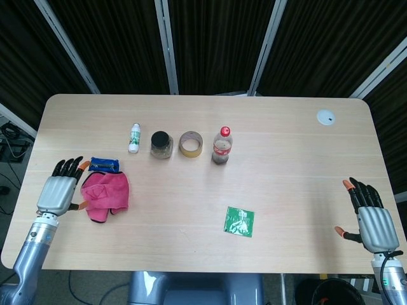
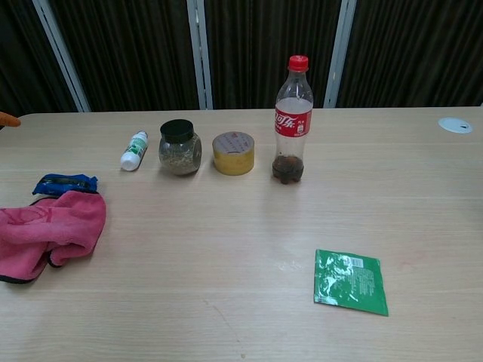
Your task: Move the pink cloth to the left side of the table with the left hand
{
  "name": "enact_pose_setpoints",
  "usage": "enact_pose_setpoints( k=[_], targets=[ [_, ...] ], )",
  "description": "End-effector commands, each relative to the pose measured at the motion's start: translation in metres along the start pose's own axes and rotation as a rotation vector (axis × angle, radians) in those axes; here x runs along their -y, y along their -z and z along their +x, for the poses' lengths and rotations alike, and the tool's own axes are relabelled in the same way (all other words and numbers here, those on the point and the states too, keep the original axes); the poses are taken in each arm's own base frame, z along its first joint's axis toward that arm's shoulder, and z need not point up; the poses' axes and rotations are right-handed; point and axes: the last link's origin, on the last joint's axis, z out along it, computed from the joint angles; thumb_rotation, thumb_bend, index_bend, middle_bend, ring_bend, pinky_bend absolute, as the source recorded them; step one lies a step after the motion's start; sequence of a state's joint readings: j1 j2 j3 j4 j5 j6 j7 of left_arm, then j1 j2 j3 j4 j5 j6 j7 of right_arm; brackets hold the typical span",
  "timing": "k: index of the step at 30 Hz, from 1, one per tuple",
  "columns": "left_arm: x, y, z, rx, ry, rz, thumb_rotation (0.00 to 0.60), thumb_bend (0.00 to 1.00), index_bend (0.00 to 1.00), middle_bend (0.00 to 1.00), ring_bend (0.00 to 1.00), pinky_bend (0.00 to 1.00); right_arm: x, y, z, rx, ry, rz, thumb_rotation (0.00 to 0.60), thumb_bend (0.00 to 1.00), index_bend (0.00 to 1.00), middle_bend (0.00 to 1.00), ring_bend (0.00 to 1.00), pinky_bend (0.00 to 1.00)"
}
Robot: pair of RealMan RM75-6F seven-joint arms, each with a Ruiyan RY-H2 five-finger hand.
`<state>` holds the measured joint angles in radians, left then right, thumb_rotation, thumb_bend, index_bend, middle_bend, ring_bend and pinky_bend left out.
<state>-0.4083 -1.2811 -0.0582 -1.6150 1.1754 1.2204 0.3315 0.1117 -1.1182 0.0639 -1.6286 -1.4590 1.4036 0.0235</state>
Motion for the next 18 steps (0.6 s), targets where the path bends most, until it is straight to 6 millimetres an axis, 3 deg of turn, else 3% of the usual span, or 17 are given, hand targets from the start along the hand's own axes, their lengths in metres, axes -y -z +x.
enact_pose_setpoints(
  k=[1,6,10,18],
  targets=[
    [0.006,0.008,0.006,-0.021,0.015,0.008,0.600,0.00,0.09,0.00,0.00,0.00,0.000,0.000,0.000,0.001,0.000,0.001,0.600,0.00,0.01,0.00,0.00,0.00],
    [0.015,0.031,0.017,-0.068,0.097,0.028,0.600,0.00,0.10,0.00,0.00,0.00,0.001,0.000,0.000,-0.002,0.008,0.009,0.600,0.00,0.01,0.00,0.00,0.00],
    [0.029,0.052,0.025,-0.116,0.062,0.023,0.600,0.00,0.08,0.00,0.00,0.00,0.001,0.000,0.000,-0.007,0.015,0.017,0.600,0.00,0.01,0.00,0.00,0.00],
    [0.055,0.088,0.026,-0.161,0.035,0.044,0.600,0.00,0.00,0.00,0.00,0.00,0.002,0.001,0.000,-0.017,0.035,0.037,0.600,0.00,0.01,0.00,0.00,0.00]
  ],
)
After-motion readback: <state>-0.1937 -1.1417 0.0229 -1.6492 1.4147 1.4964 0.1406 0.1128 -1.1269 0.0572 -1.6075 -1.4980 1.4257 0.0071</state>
